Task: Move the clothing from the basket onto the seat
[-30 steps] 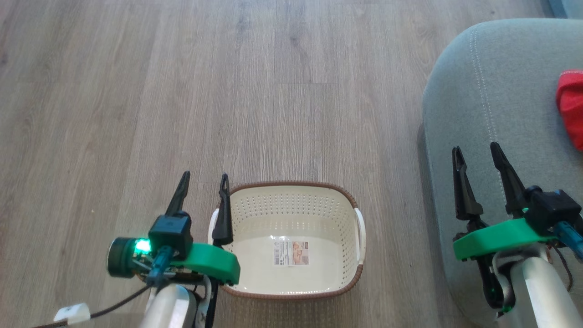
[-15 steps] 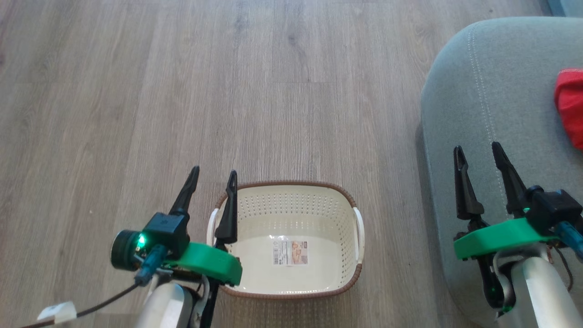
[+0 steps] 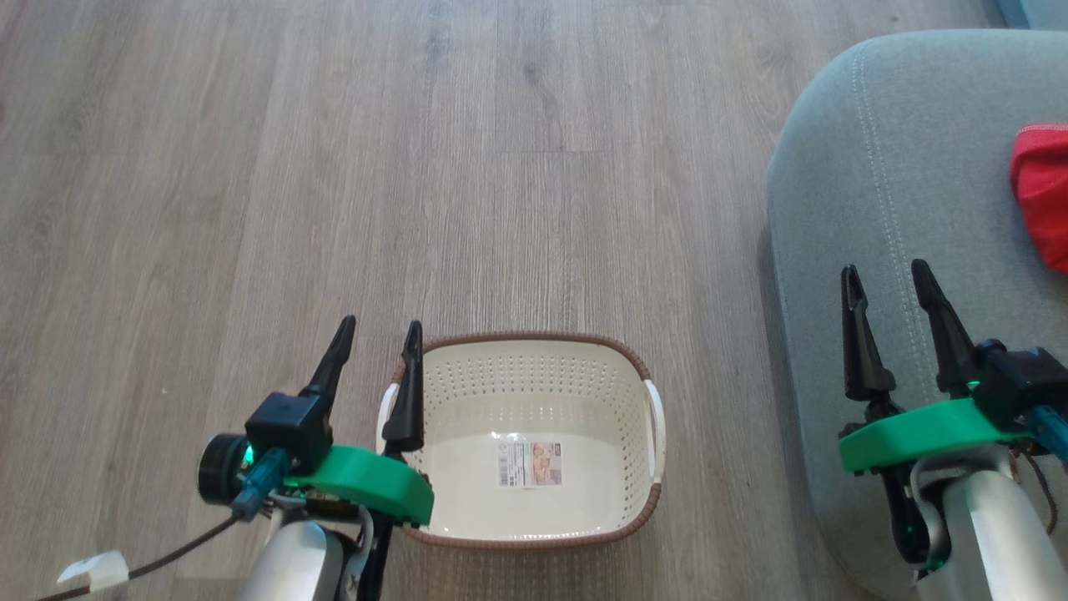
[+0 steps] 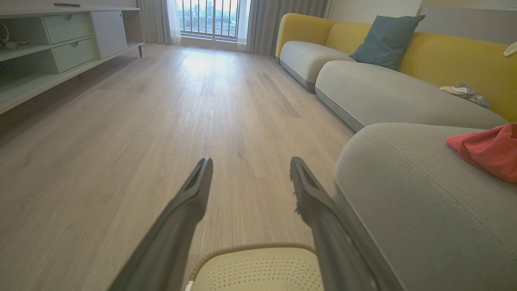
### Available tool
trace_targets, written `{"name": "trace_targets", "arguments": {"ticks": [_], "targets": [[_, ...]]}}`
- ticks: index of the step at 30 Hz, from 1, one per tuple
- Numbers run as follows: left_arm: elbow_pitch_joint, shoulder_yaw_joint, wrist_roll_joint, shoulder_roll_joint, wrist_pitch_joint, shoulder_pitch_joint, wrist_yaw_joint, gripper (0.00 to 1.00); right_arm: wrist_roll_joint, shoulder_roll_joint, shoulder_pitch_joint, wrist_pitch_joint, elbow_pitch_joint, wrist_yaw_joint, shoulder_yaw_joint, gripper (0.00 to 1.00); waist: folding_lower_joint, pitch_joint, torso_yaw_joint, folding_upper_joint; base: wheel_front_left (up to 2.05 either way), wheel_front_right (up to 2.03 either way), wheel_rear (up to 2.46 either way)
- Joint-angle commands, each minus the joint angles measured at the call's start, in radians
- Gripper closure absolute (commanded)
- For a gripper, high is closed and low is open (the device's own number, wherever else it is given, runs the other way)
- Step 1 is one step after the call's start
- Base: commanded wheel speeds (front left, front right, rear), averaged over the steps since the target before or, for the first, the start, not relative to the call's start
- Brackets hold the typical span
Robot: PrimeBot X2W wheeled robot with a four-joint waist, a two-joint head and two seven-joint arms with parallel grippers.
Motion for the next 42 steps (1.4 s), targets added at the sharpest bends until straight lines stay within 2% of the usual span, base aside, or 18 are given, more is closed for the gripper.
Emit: {"name": "trace_targets", "arguments": {"ticks": [1, 15, 16, 20, 42], "targets": [[-0.027, 0.041, -0.005, 0.000, -0.005, -0.008, -0.005, 0.00, 0.001, -0.004, -0.016, -0.002, -0.031, 0.000, 0.017, 0.00, 0.0000, -0.001, 0.000, 0.0000, 0.00, 0.00, 0.00], [-0.009, 0.042, -0.025, 0.000, -0.005, -0.006, -0.016, 0.00, 0.001, -0.007, -0.014, -0.002, -0.029, 0.000, 0.016, 0.00, 0.0000, -0.007, 0.001, 0.0000, 0.00, 0.00, 0.00], [0.017, 0.004, -0.024, 0.000, 0.000, 0.015, -0.009, 1.00, 0.000, 0.000, 0.000, 0.000, 0.000, 0.000, -0.003, 1.00, 0.0000, -0.007, 0.001, 0.0000, 0.00, 0.00, 0.00], [0.069, -0.002, -0.030, 0.000, 0.001, 0.032, -0.009, 1.00, 0.006, 0.004, 0.010, 0.002, 0.055, 0.000, 0.002, 1.00, 0.0000, -0.008, 0.001, 0.0000, 0.00, 0.00, 0.00], [0.078, 0.048, -0.282, 0.016, 0.050, 0.027, -0.052, 1.00, 0.253, 0.012, 0.012, 0.067, 0.060, 0.000, -0.014, 1.00, 0.0000, -0.026, -0.008, 0.0000, 0.00, 0.00, 0.00]]}}
